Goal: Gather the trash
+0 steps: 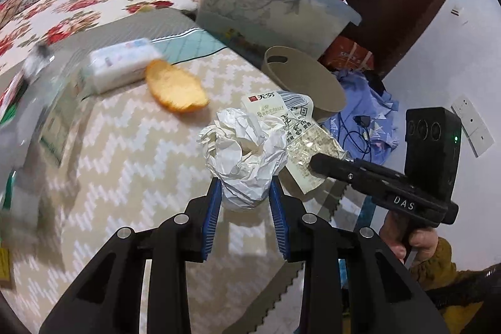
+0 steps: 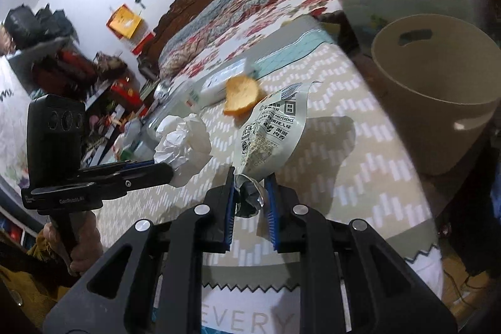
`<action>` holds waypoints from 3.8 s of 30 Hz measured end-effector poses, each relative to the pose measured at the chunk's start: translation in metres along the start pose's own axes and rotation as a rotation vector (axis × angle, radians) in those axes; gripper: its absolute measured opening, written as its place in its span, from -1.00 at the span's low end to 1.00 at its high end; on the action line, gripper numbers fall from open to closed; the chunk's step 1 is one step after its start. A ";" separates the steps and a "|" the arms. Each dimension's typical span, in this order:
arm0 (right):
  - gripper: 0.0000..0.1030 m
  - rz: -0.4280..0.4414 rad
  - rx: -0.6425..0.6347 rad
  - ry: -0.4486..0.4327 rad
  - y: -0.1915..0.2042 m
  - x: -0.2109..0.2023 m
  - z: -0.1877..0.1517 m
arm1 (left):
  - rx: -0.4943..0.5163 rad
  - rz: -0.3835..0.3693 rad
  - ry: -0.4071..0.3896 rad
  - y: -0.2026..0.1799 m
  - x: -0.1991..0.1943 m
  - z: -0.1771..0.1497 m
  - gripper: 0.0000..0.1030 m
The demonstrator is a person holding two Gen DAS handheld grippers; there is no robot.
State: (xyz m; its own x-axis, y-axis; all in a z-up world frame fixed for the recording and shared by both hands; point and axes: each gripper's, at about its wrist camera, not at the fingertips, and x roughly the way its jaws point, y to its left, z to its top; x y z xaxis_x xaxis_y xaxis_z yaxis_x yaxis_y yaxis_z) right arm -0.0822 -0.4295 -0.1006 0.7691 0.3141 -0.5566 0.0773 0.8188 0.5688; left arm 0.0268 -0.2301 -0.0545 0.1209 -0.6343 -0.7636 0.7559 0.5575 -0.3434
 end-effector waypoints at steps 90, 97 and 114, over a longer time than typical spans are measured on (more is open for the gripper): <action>0.39 0.053 -0.212 0.139 0.193 0.124 0.021 | -0.302 0.267 -0.382 0.167 -0.156 -0.067 -0.29; 0.41 0.061 -0.255 0.143 0.218 0.138 0.023 | -0.330 0.152 -0.357 0.167 -0.155 -0.083 -0.29; -0.36 0.051 -0.396 0.189 0.261 0.169 0.010 | -0.369 0.037 -0.337 0.172 -0.155 -0.112 -0.32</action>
State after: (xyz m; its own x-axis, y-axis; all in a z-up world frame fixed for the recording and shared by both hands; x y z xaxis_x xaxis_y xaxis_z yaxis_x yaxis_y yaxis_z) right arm 0.0746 -0.1674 -0.0402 0.6330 0.4115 -0.6557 -0.2352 0.9092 0.3436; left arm 0.0658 0.0237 -0.0567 0.3907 -0.7144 -0.5805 0.4764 0.6965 -0.5365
